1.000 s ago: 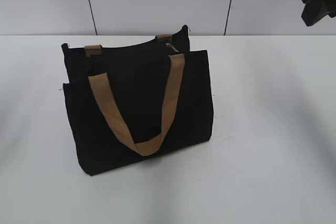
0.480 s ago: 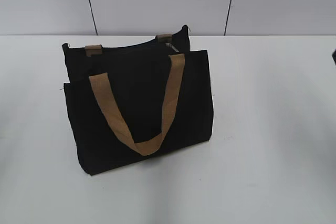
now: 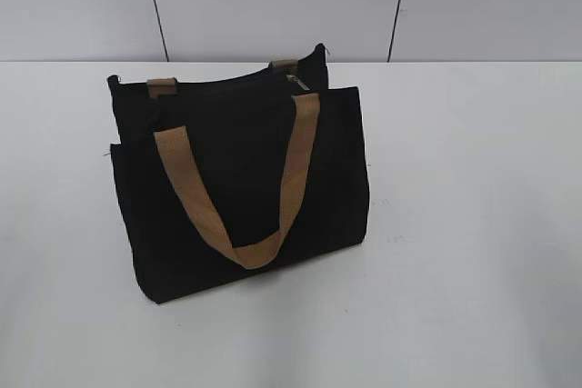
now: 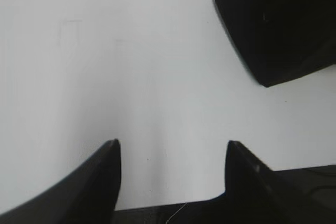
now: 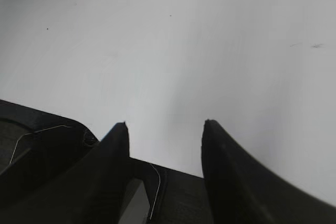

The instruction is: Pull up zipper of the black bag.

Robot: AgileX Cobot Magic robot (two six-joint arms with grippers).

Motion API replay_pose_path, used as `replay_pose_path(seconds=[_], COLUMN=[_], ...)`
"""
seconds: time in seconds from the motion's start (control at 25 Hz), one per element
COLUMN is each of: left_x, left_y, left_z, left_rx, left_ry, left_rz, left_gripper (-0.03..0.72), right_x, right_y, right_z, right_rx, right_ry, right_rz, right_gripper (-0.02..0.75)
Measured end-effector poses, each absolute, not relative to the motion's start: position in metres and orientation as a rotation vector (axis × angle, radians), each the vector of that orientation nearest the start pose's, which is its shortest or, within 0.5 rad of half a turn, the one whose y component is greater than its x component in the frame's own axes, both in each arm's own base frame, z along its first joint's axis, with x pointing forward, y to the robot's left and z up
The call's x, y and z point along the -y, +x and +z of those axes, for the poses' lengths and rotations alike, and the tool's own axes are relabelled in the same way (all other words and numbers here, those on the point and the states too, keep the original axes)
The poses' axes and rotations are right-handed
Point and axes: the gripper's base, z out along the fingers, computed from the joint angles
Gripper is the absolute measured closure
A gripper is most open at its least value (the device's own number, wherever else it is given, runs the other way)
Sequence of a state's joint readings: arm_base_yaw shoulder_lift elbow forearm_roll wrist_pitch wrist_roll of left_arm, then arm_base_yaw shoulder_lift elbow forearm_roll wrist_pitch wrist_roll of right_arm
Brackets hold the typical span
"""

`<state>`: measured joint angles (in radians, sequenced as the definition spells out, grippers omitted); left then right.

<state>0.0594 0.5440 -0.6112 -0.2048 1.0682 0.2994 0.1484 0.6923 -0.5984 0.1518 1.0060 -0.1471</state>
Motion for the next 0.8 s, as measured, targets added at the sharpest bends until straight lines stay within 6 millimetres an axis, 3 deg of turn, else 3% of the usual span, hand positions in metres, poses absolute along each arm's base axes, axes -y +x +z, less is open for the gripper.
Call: replay_pose_path(seconds=[0.16,0.4,0.8], left_x=[0.014,0.017,0.02], left_y=[0.053,0.022,0.009], left_z=[0.283,0.287,0.287], left_rx=[-2.385,-2.207,-2.117], left_ry=[0.257,0.26,0.202], left_rz=[-0.104,-0.094,-0.128], left_gripper=[0.219,0.219,0.219], right_x=[-0.024,-0.02,-0.014], right_y=[0.079,0.049,0.012], right_z=[0.267,0.264,0.272], right_rx=[-2.513,-2.439,-2.189], right_ry=[-0.323,-0.337,-0.329], right_rz=[0.2,0.201,0.19], right_gripper=[0.379,0.379,0.379])
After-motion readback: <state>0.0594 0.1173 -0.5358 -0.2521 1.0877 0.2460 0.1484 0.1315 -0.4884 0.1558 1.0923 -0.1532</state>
